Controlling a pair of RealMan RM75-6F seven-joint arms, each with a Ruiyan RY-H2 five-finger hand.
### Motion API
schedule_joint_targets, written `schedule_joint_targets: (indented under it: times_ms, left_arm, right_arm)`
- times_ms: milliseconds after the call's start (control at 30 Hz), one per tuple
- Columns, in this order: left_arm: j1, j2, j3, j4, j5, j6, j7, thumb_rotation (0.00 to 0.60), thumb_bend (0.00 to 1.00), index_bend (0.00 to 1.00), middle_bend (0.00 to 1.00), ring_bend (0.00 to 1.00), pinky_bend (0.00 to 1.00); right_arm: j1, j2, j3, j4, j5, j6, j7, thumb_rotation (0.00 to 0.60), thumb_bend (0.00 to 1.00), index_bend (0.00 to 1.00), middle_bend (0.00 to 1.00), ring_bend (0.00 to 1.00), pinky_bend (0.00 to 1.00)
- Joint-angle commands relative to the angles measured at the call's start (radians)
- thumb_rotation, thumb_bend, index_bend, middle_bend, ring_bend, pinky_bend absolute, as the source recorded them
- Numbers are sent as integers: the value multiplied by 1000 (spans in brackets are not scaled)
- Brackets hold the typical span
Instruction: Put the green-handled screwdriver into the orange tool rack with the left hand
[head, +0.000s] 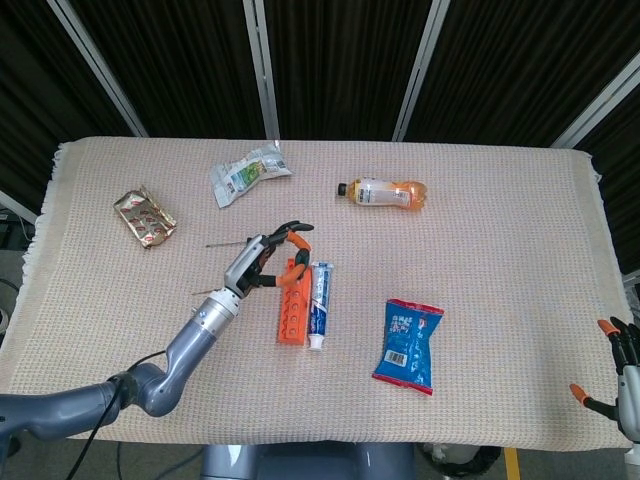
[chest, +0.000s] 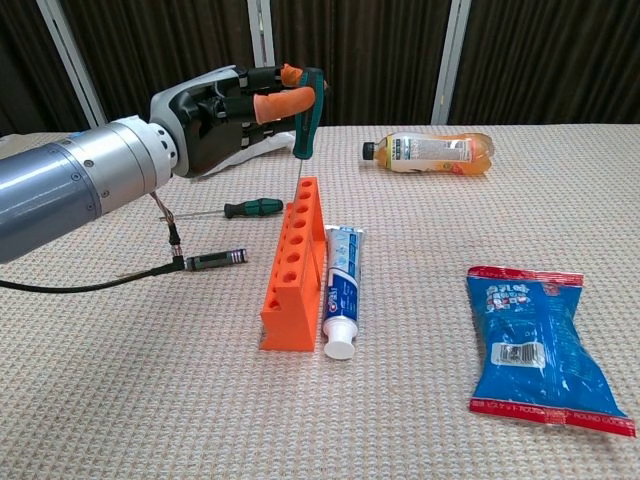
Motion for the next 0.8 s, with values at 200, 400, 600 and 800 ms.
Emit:
schedule_joint_targets:
  times_ms: [200,400,600,800]
  left_arm:
    - [-12,-4,-17,3,-9,-12,-15,600,413,639,158,0,0]
    - [-19,-8,-20,1,-11,-20,-18,600,414,640,160,0,0]
    - [-20,-10,-15,1,-12,-22,-10,600,414,642,161,0,0]
    - [-16,-7,-13,2,-15,-22,-7,600,415,642,162,0,0]
  right_arm:
    - [2,-1,1,0,8,-9,-1,600,0,117,73,0,11]
    - [1,0,2,1,12,-11,0,600,0,118,74,0,10]
    - [0,-1,3,6,16,-13,5,600,0,119,76,0,11]
    - [-1,-3,3,11,16,-13,9,600,0,119,76,0,10]
